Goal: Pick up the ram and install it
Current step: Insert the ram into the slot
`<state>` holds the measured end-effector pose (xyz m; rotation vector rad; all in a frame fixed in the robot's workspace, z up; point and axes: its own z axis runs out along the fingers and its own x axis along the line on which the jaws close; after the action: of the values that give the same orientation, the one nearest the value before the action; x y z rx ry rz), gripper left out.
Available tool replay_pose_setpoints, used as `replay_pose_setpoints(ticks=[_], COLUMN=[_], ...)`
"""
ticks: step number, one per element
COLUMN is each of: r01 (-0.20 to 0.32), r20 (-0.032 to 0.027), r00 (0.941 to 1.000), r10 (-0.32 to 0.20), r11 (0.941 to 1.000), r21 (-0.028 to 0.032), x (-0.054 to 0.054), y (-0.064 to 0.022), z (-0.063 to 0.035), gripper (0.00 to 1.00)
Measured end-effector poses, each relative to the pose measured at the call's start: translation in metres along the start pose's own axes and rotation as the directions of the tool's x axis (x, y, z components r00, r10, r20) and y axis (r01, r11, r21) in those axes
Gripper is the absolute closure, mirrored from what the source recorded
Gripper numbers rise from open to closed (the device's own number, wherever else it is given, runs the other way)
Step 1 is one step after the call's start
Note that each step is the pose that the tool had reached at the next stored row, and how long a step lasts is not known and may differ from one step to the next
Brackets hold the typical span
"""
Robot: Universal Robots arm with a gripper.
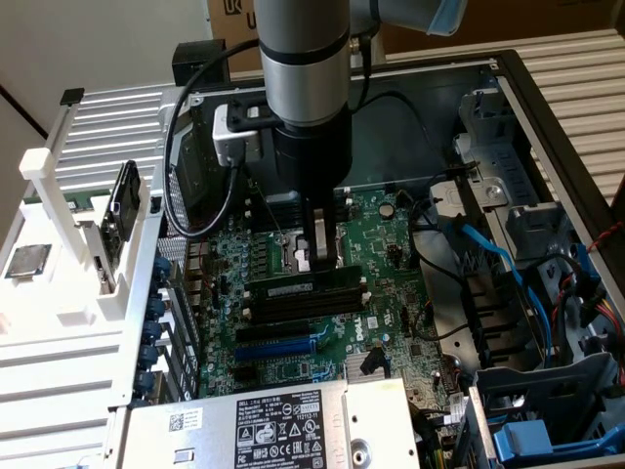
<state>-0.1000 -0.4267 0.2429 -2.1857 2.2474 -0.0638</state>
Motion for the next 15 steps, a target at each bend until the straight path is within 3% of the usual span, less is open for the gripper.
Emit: replay_pose_setpoints(ticks=[15], r01=[-0.012], r20=[-0.0005], r00=[0.9999], r10=[0.012], r11=[0.9999], r21=[-0.0010], x=[0.0013], y=[0.0008], z=[0.0042], gripper=[0.88])
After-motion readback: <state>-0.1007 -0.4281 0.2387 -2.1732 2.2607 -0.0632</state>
